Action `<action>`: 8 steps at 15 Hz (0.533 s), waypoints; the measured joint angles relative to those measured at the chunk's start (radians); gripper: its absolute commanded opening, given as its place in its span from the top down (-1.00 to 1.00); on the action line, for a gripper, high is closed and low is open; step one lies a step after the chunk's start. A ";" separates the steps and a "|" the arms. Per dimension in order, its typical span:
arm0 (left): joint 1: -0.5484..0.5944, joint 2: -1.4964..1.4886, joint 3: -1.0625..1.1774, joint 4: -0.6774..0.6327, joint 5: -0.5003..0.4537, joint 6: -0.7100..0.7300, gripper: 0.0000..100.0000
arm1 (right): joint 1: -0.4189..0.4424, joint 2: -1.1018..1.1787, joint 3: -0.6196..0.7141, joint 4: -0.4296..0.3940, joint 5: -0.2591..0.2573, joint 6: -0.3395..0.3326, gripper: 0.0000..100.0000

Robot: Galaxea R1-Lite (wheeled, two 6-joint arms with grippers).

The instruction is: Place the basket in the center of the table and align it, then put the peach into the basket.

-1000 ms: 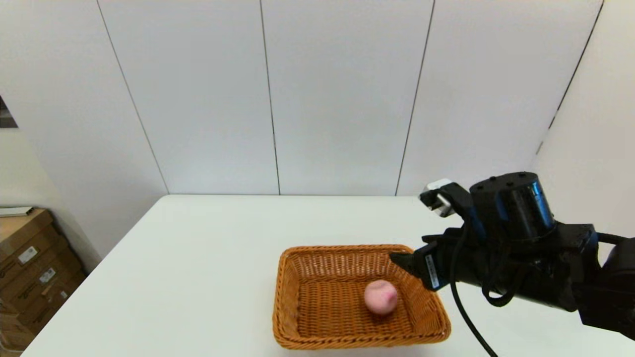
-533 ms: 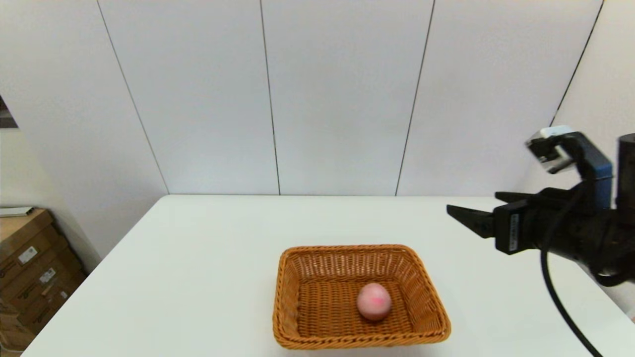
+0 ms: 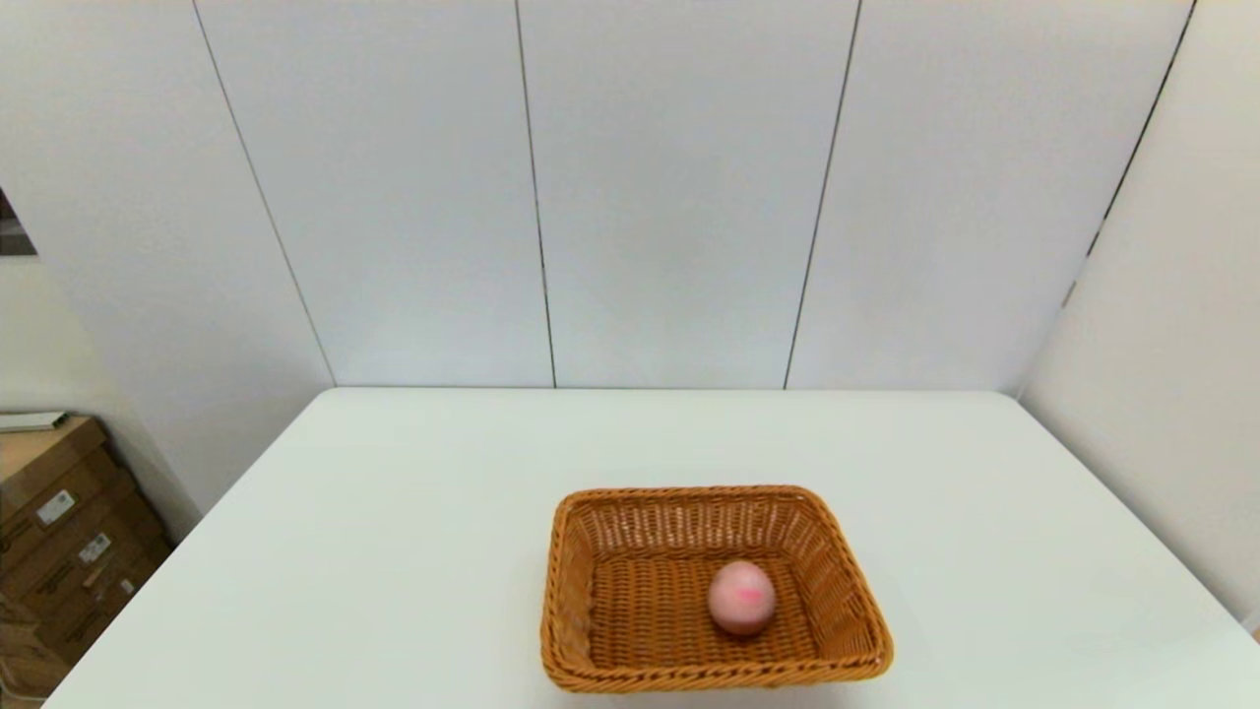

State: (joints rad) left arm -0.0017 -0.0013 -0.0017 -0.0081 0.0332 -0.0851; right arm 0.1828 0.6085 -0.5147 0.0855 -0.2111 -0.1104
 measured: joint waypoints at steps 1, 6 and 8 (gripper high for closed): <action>0.000 0.000 0.000 0.000 0.000 0.000 -1.00 | -0.041 -0.079 0.021 0.035 -0.003 -0.005 -1.00; 0.000 0.000 0.000 0.000 0.000 0.002 -1.00 | -0.154 -0.443 0.177 0.145 0.058 -0.013 -1.00; 0.000 0.000 0.000 0.002 0.000 0.006 -1.00 | -0.168 -0.531 0.290 0.134 0.134 0.005 -1.00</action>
State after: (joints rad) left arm -0.0017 -0.0013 -0.0017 -0.0062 0.0330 -0.0791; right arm 0.0147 0.0779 -0.2247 0.2194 -0.0774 -0.1057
